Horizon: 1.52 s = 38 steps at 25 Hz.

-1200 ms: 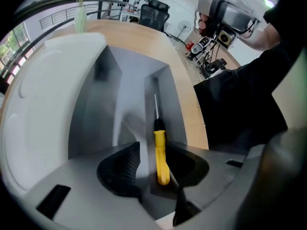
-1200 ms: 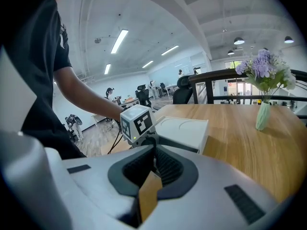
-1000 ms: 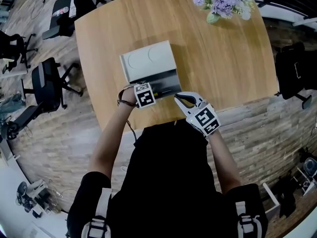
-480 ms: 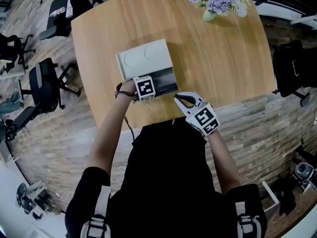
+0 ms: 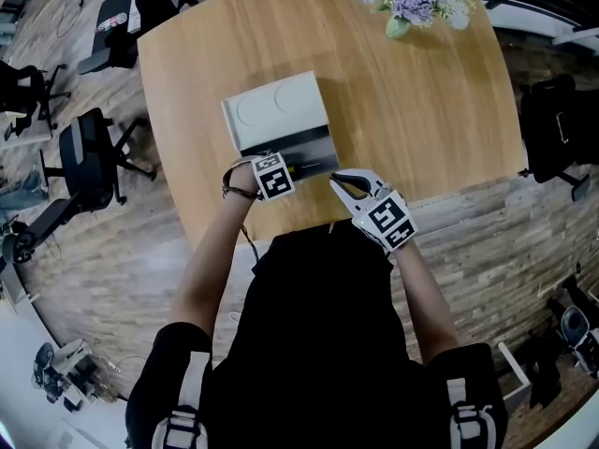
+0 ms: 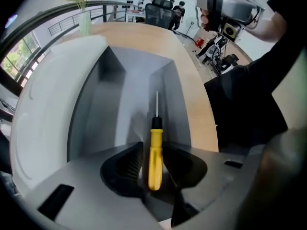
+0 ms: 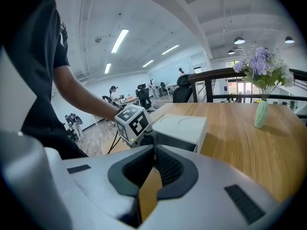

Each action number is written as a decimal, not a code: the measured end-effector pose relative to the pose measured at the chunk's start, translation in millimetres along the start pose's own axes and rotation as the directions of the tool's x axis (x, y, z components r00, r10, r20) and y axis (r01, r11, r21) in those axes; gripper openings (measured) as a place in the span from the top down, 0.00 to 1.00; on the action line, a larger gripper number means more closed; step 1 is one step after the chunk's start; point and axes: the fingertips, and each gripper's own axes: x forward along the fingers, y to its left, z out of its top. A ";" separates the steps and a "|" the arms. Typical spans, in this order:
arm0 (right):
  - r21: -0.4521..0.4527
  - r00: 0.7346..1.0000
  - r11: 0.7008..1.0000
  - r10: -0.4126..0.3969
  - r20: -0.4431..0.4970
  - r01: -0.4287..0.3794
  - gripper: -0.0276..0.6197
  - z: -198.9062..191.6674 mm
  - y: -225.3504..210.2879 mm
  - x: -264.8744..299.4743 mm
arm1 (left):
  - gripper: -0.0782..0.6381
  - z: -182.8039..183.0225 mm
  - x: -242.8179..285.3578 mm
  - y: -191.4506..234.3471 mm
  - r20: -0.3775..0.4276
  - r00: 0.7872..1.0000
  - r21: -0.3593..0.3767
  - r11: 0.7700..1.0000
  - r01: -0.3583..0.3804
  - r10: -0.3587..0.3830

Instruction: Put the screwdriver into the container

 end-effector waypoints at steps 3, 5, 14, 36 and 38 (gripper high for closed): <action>0.003 1.000 1.000 -0.008 -0.001 0.008 0.91 -2.6 -0.9 -1.7 | 0.70 -1.1 0.1 1.0 -0.001 1.000 0.006 1.000 -0.019 0.019; 0.006 1.000 1.000 -0.011 -0.003 0.011 0.91 -4.0 -0.5 -2.6 | 0.72 -1.4 -0.3 2.7 0.011 0.999 0.011 0.999 -0.050 0.050; 0.009 1.000 1.000 -0.021 0.001 0.021 0.91 -6.0 3.0 -4.1 | 0.76 -1.0 1.3 4.5 0.023 0.992 0.053 0.990 -0.127 0.126; -0.022 0.995 0.995 -0.100 0.026 0.100 0.92 6.8 22.7 -25.0 | 0.77 5.8 -8.8 7.4 0.143 0.969 0.046 0.977 -0.209 0.201; -0.032 0.995 0.995 -0.096 0.031 0.097 0.92 8.9 25.9 -30.0 | 0.77 10.6 -20.2 8.0 0.197 0.956 0.010 0.975 -0.223 0.217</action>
